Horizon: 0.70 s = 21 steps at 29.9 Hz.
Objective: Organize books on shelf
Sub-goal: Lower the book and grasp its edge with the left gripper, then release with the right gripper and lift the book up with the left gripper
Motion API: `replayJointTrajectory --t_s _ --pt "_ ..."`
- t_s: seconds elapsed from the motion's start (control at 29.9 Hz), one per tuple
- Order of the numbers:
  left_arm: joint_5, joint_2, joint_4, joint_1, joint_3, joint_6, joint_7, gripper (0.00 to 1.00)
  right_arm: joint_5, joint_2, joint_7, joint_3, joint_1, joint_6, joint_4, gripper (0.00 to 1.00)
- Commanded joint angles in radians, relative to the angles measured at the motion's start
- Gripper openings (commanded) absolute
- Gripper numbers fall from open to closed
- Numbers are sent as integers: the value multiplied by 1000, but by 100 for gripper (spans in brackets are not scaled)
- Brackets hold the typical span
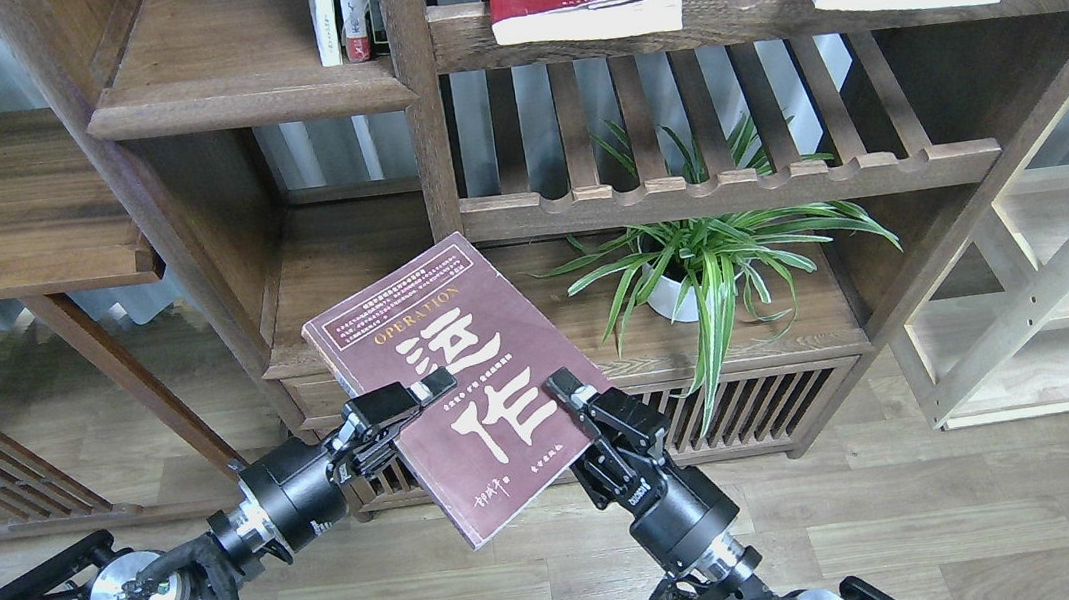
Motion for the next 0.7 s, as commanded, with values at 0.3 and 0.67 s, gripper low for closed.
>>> replayJointTrajectory --t_s 0.3,0.67 --pt "0 13 -5 4 -14 0 -4 2 -43 0 12 57 44 0 -98 99" --pt "150 163 -103 0 -118 0 10 2 -95 0 14 192 98 0 -307 99"
